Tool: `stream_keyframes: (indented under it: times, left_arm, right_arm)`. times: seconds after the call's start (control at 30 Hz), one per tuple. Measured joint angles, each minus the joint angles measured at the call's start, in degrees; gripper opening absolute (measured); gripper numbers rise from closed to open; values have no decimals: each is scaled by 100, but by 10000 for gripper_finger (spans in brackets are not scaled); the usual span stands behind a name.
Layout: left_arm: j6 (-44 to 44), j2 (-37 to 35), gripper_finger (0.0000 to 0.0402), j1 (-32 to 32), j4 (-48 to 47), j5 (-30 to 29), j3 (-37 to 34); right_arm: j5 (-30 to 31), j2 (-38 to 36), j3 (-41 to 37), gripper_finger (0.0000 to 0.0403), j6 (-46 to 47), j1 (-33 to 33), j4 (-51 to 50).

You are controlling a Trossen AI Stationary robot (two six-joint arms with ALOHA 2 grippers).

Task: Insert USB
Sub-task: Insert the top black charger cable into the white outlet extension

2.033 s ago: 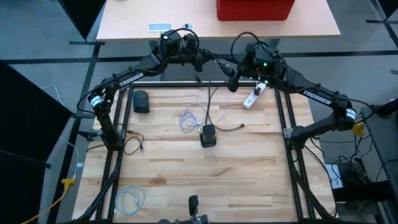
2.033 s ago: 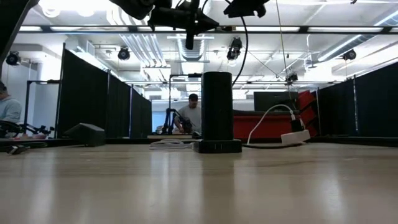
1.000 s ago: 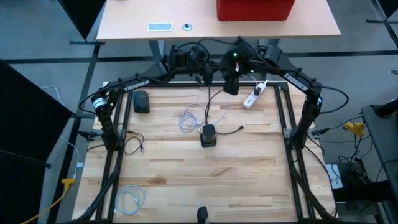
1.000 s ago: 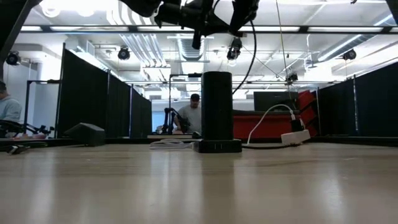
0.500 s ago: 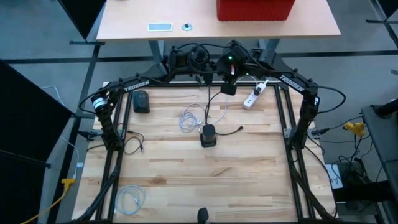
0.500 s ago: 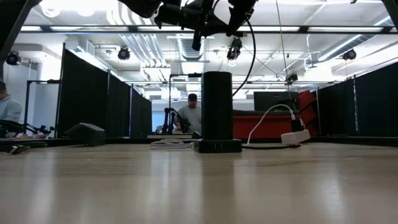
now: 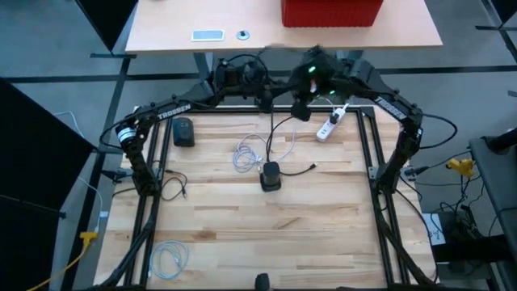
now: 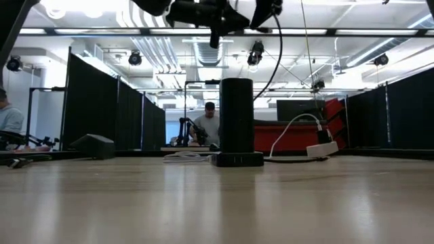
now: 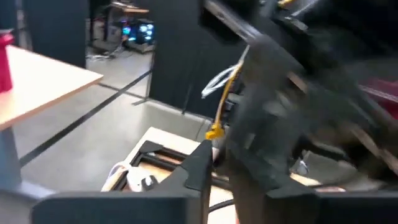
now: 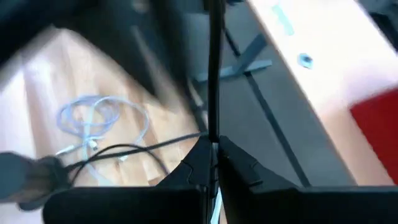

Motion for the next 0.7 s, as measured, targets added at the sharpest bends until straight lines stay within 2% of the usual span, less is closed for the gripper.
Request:
stream_keyframes:
  times: [0.17,0.3,0.7]
  left_arm:
    - [925,-390,100,0,-523,571,-9]
    - [1736,-656,122,-12,-1013,1017,-208]
    - [-260,-694,104,-141,2910,1340,-2175]
  right_arm:
    - [-394,-501,-2,2,110,-546,16]
    - [-1355,-1031,-378,1,256,-920,491]
    - [-2844,-2900,-3945,1,1571,-1173,4258]
